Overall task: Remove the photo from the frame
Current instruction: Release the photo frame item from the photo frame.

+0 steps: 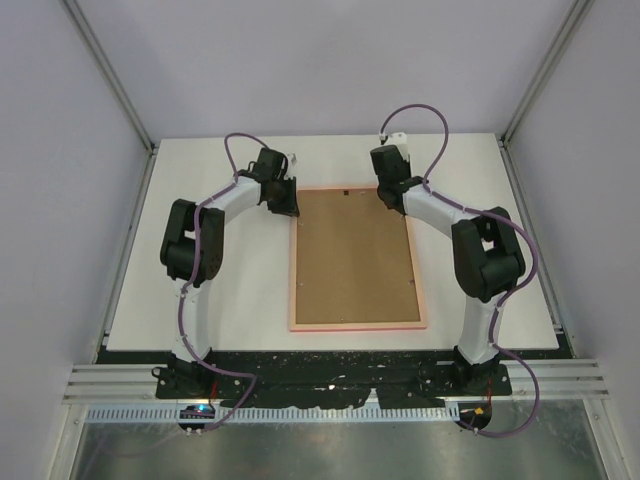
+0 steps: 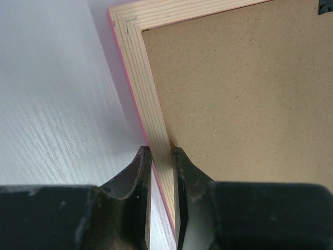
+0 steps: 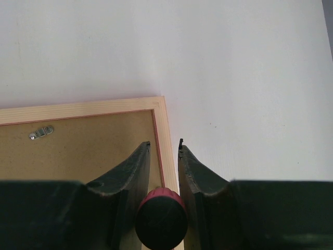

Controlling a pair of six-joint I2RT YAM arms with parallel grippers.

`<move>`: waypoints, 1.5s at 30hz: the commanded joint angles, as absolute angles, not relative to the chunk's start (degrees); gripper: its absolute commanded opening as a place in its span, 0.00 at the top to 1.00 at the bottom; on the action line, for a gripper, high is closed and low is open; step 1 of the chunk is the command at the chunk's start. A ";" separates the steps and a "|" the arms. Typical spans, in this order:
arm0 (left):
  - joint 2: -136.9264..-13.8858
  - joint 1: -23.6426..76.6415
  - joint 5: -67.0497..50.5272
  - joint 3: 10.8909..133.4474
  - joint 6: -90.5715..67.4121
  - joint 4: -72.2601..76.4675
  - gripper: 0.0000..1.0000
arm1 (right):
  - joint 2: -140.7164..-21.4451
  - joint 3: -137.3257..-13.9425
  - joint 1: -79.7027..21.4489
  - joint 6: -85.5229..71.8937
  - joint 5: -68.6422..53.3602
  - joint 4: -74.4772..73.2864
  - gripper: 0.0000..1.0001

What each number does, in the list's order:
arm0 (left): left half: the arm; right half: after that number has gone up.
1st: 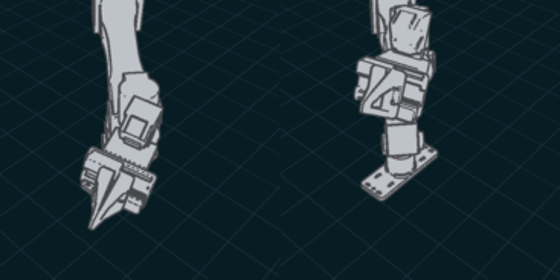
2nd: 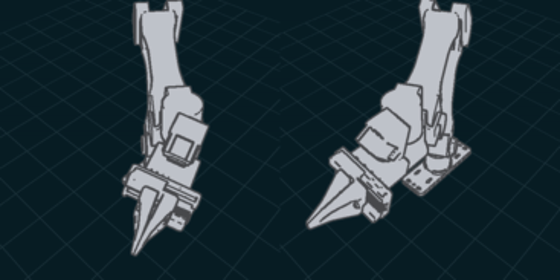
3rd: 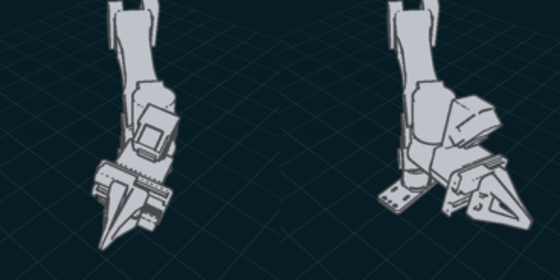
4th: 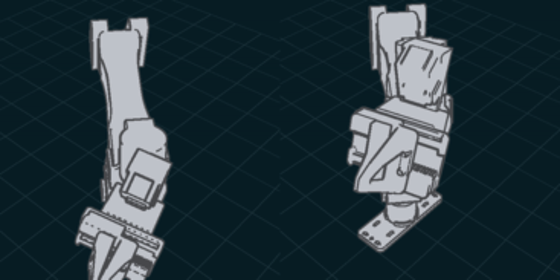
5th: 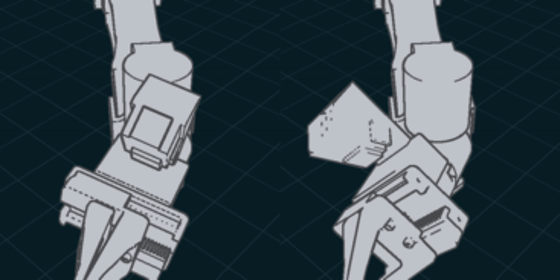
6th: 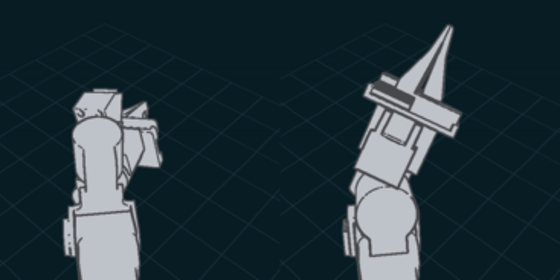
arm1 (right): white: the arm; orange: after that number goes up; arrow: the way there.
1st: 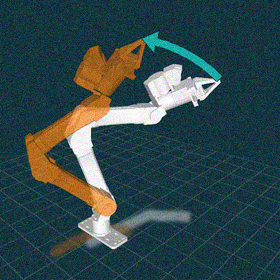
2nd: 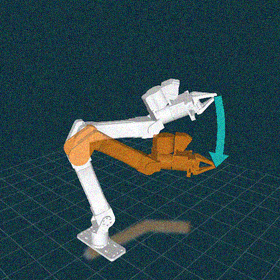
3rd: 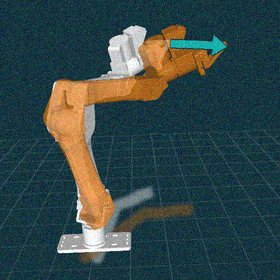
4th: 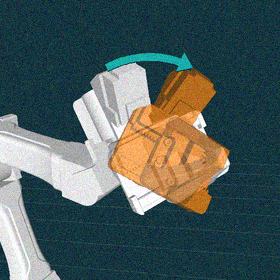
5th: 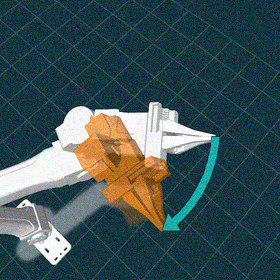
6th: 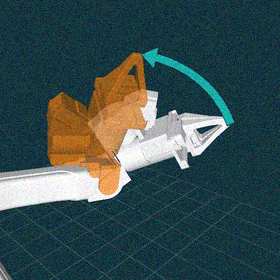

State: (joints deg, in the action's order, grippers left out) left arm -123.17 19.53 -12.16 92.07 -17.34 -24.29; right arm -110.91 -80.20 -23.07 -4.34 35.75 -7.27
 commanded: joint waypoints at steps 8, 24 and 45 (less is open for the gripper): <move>-122.43 19.78 -14.85 91.93 -15.21 -23.29 1.00 | -111.97 -84.29 -23.55 -6.67 33.40 -5.97 0.92; -122.34 19.78 -14.94 91.93 -15.12 -23.29 1.00 | -106.09 -83.41 -23.29 -6.68 34.98 -8.00 0.92; -122.34 19.77 -15.03 91.93 -15.12 -23.20 1.00 | -108.02 -81.56 -19.69 -10.89 30.77 -11.86 0.92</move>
